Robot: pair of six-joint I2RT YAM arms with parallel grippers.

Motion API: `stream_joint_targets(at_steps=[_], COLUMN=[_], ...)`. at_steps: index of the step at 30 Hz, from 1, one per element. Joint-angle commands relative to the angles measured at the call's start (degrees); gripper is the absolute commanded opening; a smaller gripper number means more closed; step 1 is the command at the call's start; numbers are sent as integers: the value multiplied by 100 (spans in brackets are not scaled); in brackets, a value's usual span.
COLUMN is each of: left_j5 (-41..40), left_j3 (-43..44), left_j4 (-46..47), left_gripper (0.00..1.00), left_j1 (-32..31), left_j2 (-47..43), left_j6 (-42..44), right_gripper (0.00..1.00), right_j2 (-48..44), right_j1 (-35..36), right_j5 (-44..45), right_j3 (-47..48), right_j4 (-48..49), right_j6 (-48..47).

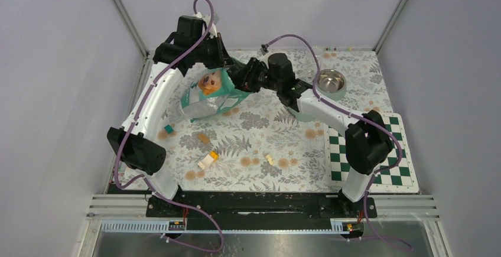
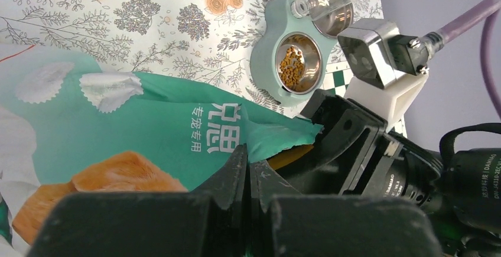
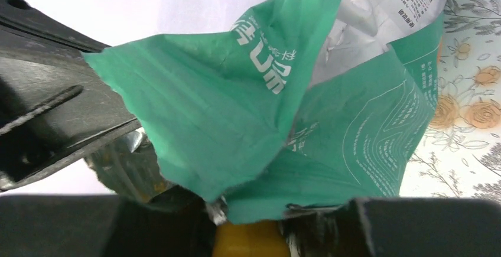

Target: Serve the pet food

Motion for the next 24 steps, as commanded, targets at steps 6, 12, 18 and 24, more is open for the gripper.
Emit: stream_joint_targets(at_steps=[6,12,18,24], left_j5=[-96,-220,-296,-487], left_j3=[173,152,-16,-172], left_j4=[650,585,581,579], left_gripper=[0,0,0,0], left_j1=[46,70,62,62], left_j2=[-473,-472,-495,-648], left_j6=[-1,107,427,740], right_gripper=[0,0,0,0], right_j2=[-851,-1367,-2179,-2622], right_j1=[-336,-522,-589,-840], right_j5=[-636,-472,51,260], right_j3=[-1194,-1638,-1988,-2486], right_j4=[2444,2606,2132,2507], right_j6=[2042,2072,1546,2143])
